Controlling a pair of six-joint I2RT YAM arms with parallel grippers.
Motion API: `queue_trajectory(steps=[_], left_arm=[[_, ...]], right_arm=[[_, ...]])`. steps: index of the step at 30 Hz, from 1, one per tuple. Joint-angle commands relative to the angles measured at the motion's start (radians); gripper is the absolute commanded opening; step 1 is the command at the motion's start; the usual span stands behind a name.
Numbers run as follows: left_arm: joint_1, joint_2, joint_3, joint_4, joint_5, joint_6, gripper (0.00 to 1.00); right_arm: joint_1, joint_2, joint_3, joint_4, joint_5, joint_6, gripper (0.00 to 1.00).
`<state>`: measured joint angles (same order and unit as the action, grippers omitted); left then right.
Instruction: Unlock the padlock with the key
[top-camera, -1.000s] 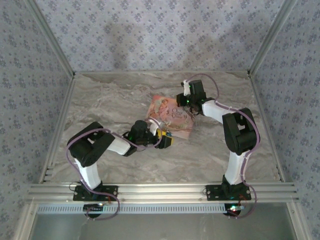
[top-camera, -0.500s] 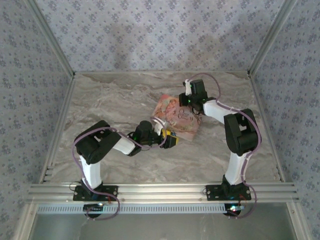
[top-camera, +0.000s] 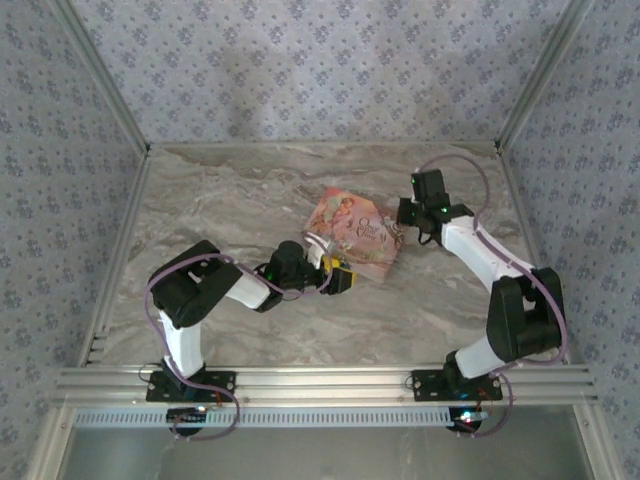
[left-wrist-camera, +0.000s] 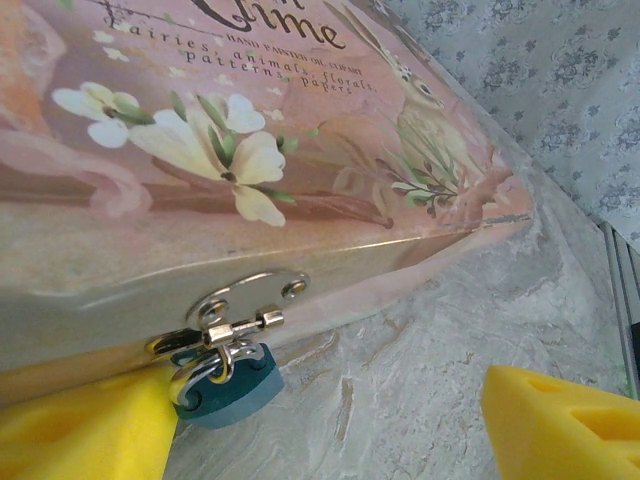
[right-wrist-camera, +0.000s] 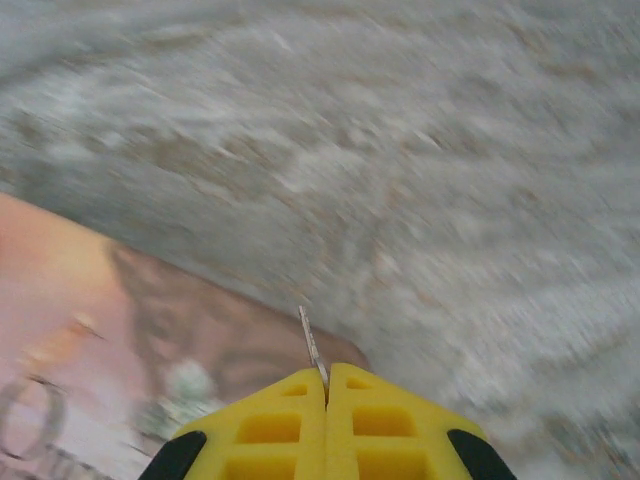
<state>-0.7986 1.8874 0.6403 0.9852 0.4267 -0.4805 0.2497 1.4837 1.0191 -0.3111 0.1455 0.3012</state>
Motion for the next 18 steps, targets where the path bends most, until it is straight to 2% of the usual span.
queue_trajectory(steps=[1, 5, 11, 18], left_arm=[[0.004, 0.017, 0.016, 0.070, 0.021, -0.001, 0.79], [0.005, 0.032, 0.020, 0.077, 0.035, -0.001, 0.79], [0.005, 0.059, 0.036, 0.096, 0.055, -0.014, 0.76], [0.018, 0.064, 0.024, 0.150, 0.042, -0.019, 0.77]], right_arm=[[-0.005, -0.027, -0.080, -0.067, 0.085, 0.052, 0.00], [0.011, -0.002, -0.126, 0.001, 0.006, 0.062, 0.00], [0.055, 0.069, -0.074, 0.031, -0.027, 0.049, 0.00], [0.061, 0.098, -0.044, 0.036, -0.047, 0.035, 0.00]])
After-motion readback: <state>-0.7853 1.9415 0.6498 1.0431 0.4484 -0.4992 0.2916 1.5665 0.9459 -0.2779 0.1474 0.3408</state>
